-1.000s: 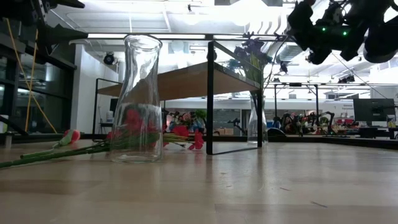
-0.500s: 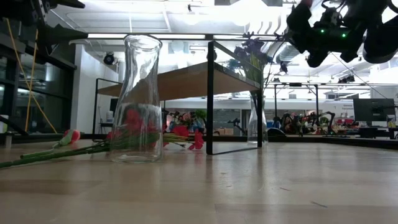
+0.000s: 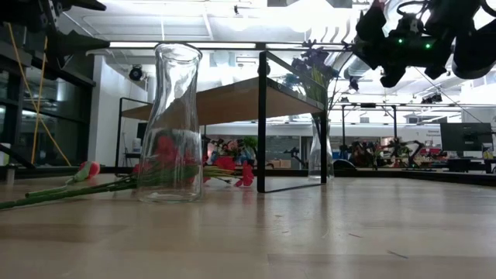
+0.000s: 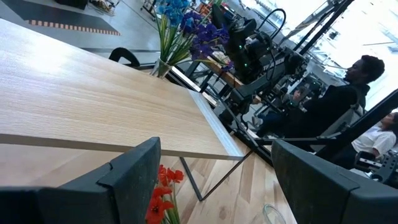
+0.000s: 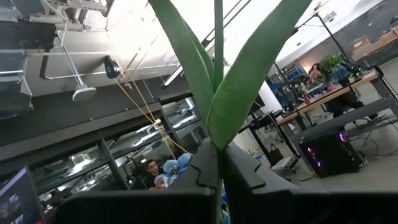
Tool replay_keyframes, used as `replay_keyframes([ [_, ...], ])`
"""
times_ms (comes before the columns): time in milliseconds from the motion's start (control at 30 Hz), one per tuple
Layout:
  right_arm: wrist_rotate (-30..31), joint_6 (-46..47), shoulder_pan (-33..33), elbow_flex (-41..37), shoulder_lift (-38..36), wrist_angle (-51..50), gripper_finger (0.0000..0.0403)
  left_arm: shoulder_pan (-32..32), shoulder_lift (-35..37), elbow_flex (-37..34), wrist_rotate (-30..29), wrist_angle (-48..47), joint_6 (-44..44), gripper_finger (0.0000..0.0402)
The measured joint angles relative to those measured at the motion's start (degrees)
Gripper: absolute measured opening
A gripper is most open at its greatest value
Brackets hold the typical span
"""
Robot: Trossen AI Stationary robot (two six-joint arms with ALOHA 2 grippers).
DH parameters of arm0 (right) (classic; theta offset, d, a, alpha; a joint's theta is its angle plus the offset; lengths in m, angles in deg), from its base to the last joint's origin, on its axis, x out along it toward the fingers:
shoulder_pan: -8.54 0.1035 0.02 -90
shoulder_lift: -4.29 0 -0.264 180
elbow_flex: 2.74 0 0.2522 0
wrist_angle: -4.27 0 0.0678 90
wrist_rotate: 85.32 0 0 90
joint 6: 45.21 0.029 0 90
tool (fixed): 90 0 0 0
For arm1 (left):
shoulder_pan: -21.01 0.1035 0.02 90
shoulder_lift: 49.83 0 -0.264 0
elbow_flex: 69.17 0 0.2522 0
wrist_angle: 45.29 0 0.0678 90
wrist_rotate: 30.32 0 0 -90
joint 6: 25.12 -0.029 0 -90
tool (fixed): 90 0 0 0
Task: Pick and place flowers into a vace then onto a shelf
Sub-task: Put the dark red flower into the top transparent flower vase
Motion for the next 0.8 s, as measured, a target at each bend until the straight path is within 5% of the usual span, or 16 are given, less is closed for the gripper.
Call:
replay_keyframes([
  [800, -0.27, -2.03, 1.63, -0.02, 1.9, -0.4, 0.0, 0.0, 0.0, 0.0, -1.01, 0.0, -0.24, 0.0337],
])
